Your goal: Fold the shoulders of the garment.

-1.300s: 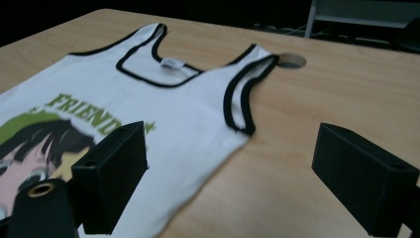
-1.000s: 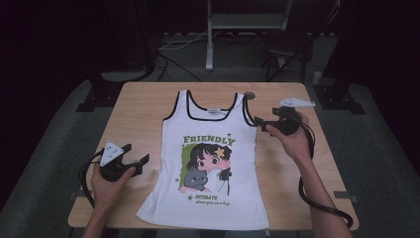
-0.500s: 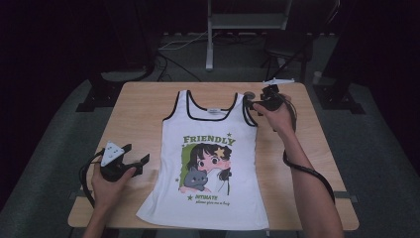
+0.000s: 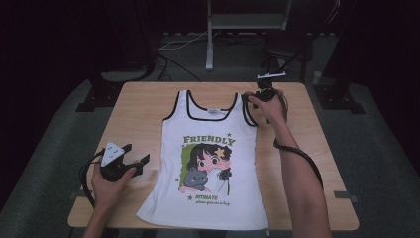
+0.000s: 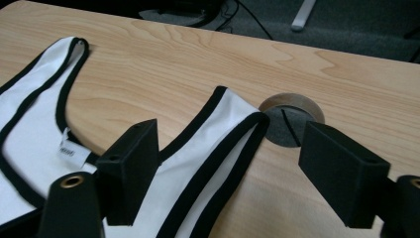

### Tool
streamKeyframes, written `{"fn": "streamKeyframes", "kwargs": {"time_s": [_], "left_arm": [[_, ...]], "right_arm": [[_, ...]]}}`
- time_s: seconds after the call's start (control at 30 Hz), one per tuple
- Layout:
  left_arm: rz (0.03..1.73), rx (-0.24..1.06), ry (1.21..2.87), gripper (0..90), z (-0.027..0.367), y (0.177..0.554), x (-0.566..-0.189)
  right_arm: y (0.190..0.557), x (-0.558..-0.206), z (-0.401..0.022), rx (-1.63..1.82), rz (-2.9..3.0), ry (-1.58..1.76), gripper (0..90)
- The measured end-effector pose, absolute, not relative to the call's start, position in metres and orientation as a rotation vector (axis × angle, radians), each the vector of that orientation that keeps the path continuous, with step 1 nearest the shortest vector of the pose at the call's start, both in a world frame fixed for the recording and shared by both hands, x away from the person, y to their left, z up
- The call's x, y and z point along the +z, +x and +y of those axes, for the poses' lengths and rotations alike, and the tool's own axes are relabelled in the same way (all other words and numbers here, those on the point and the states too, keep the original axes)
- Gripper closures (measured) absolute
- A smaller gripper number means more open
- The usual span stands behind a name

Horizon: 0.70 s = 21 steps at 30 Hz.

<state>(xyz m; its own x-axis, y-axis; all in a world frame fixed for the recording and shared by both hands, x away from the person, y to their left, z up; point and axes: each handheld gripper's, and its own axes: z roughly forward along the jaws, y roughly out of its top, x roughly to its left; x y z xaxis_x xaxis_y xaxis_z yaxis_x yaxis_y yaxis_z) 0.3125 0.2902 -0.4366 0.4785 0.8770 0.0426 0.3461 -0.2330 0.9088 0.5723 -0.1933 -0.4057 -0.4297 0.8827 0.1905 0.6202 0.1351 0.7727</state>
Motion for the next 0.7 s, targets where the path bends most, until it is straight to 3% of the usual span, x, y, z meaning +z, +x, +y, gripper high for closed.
{"fn": "streamKeyframes", "kwargs": {"time_s": [0.7], "left_arm": [[1.029, 0.718, 1.801, 20.1, 0.289, 0.313, -0.437]], "right_arm": [[0.613, -0.438, -0.193, 1.182, 2.113, 1.651, 47.4]]}}
